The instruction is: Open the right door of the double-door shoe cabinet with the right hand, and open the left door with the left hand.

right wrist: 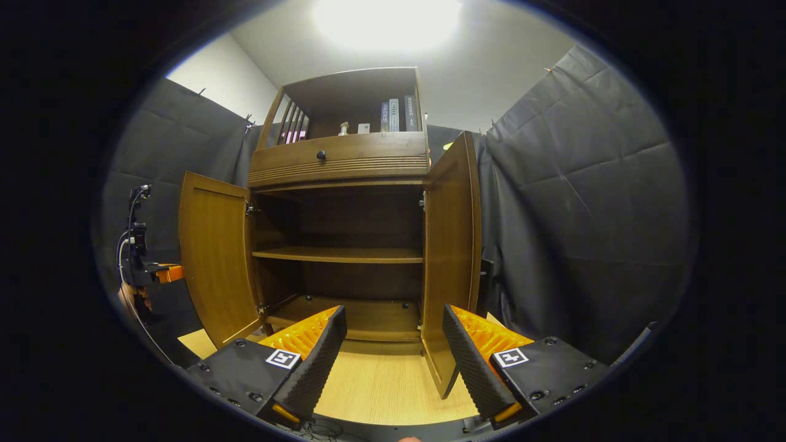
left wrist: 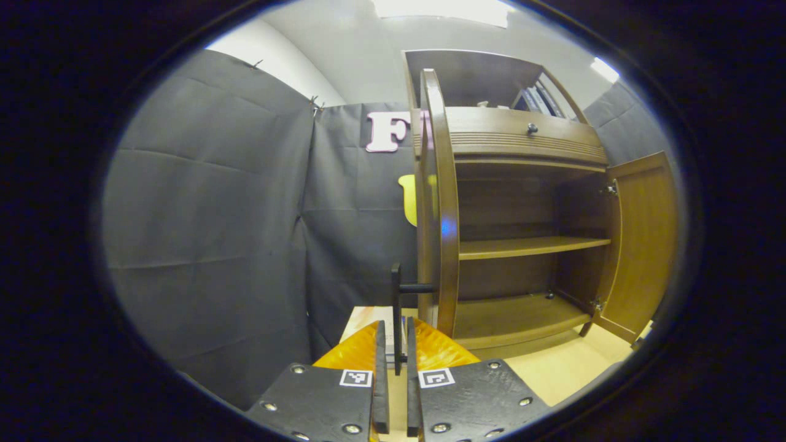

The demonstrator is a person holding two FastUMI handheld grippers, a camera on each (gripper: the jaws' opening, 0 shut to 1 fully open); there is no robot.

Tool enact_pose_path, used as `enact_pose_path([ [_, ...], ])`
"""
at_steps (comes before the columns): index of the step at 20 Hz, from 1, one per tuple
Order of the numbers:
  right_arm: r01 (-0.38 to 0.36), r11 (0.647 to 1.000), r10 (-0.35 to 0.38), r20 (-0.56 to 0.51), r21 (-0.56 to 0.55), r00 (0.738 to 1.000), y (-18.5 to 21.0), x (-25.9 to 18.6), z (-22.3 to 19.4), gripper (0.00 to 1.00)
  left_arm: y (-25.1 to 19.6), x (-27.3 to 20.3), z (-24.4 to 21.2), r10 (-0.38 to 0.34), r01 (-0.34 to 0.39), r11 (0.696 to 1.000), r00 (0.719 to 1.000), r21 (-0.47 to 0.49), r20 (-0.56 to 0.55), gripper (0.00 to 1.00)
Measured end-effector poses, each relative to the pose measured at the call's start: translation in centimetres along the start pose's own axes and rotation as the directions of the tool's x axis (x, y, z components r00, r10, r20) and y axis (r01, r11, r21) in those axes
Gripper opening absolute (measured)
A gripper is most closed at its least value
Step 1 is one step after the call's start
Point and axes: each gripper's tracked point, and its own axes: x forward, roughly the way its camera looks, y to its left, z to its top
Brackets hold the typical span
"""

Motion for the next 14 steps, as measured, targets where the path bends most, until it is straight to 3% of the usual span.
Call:
enact_pose_path([
  [7, 0.017, 1.000, -0.017, 0.019, -0.013, 1.000, 0.5, -1.0, 0.7, 0.98, 4.0, -2.6, 0.1, 0.041, -0.041, 0.999, 0.999, -0.001, 0.009, 0.16],
  [9, 0.035, 0.999, -0.035, 0.030, -0.016, 0.999, 0.1, -1.3, 1.3, 0.98, 3.5, -4.3, 1.0, 0.034, -0.034, 0.999, 0.999, -0.004, 0.026, 0.16],
  [10, 0.045, 0.999, -0.044, 0.034, -0.026, 0.998, -0.2, -1.5, 1.6, 0.94, 3.0, -5.5, 1.5, 0.029, -0.029, 1.000, 0.999, -0.002, 0.036, 0.10],
  [11, 0.050, 0.998, -0.049, 0.036, -0.036, 0.998, -0.4, -1.6, 1.8, 0.98, 2.5, -6.8, 1.8, 0.028, -0.028, 1.000, 0.999, 0.002, 0.045, 0.16],
  [13, 0.036, 0.998, -0.035, 0.028, -0.043, 0.999, -0.4, -2.1, 2.0, 0.94, 1.2, -9.0, 2.6, 0.019, -0.020, 1.000, 0.998, 0.011, 0.054, 0.16],
  [14, 0.027, 0.999, -0.025, 0.030, -0.041, 0.999, -0.4, -2.3, 2.1, 0.98, 0.2, -10.1, 3.0, 0.006, -0.007, 1.000, 0.998, 0.011, 0.058, 0.10],
])
